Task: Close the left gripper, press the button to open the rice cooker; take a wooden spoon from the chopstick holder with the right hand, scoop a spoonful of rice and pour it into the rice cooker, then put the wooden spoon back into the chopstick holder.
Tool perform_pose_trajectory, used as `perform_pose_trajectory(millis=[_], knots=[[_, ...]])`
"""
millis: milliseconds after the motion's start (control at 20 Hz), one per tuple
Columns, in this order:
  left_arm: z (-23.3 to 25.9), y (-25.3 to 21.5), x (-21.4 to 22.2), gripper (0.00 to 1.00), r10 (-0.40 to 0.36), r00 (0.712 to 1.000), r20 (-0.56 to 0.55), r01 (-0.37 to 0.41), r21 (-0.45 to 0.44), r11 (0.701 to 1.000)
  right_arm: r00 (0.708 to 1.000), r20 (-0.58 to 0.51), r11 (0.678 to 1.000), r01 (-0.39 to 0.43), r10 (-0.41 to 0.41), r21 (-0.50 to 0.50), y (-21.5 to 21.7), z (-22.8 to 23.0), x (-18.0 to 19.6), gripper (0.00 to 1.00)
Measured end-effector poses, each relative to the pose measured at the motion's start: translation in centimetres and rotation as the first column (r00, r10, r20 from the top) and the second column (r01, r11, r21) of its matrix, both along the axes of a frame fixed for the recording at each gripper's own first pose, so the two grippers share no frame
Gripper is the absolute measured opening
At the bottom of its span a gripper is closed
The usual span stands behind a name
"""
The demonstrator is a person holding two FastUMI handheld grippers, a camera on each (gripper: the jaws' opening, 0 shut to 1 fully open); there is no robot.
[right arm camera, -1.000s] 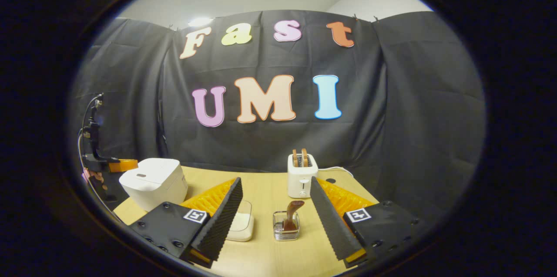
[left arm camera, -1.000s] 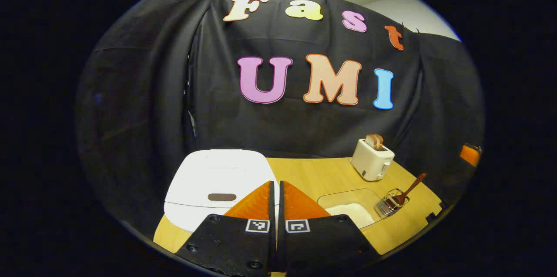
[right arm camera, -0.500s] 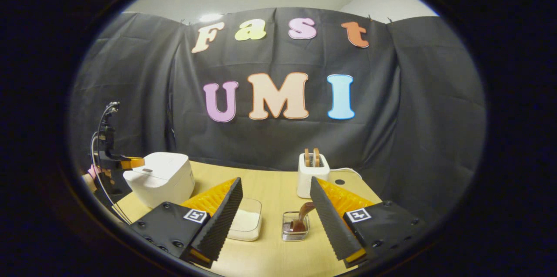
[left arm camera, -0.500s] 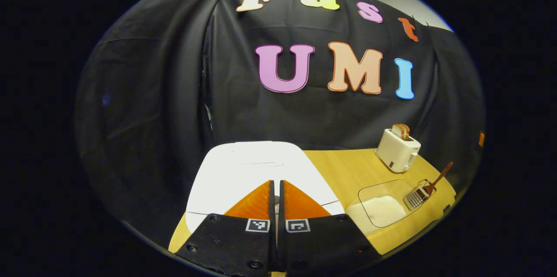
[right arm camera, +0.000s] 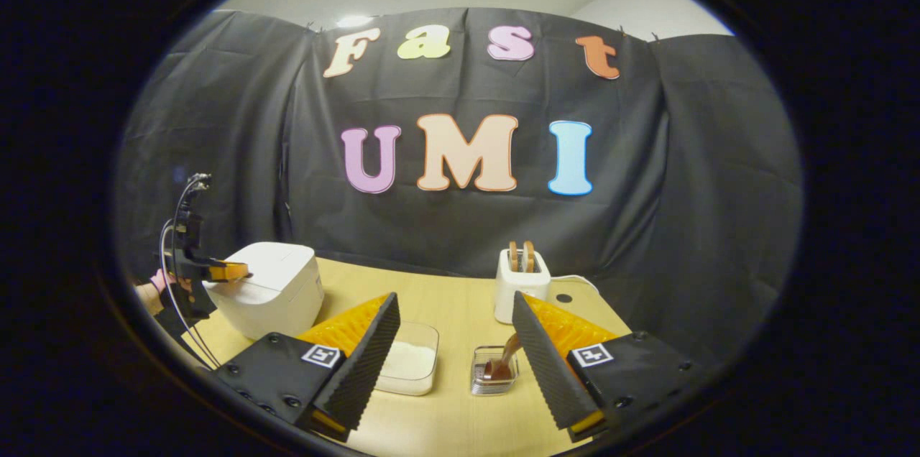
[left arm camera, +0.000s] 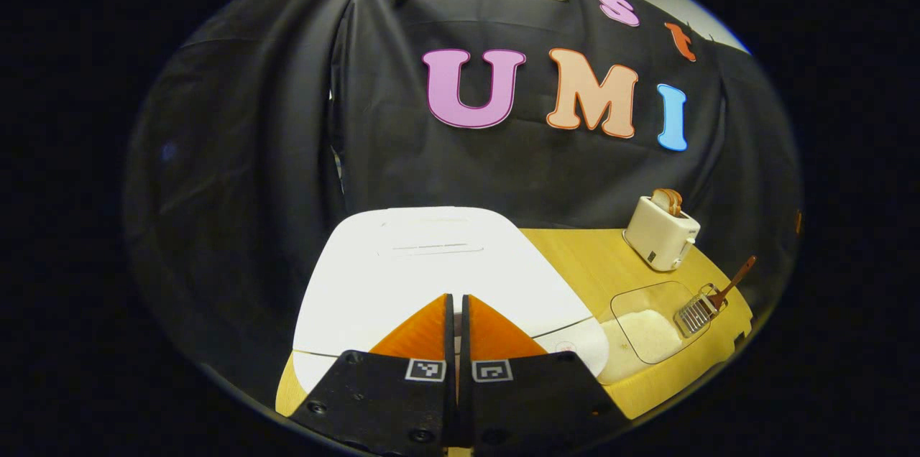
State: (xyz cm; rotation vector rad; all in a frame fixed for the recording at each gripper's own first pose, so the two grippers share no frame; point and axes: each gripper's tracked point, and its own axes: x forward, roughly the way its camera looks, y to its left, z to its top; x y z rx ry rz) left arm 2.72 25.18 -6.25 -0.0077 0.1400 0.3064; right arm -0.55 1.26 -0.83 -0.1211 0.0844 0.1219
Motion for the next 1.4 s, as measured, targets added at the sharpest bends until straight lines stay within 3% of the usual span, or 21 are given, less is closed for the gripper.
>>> perform_pose_trajectory(millis=[300,550,1050,1300,1400], knots=[[0.0,0.3,0.0,0.0,-0.014,0.999,0.05,0.017,-0.069,0.997,1.0,0.0,1.0,-0.019,0.019,-0.016,0.0,0.1,0.2,1.0],[1.5,0.1,0.0,0.0,0.001,0.998,0.063,-0.001,-0.006,1.0,1.0,-0.005,1.0,-0.011,0.011,-0.008,-0.2,-0.1,0.1,1.0],[14.2,-1.3,-0.5,0.03,0.018,0.965,0.263,-0.059,0.151,0.987,0.998,-0.043,0.999,-0.042,0.041,-0.015,-0.4,-0.8,-0.3,1.0],[17.1,-3.3,-1.4,0.0,-0.001,0.955,0.296,-0.05,0.165,0.985,0.996,-0.07,0.999,-0.05,0.049,-0.009,-0.6,-1.4,-0.4,1.0],[17.0,-4.6,-1.7,0.05,-0.025,0.954,0.298,-0.025,0.163,0.986,0.996,-0.078,0.999,-0.045,0.044,-0.005,-0.7,-1.6,-0.5,0.99]])
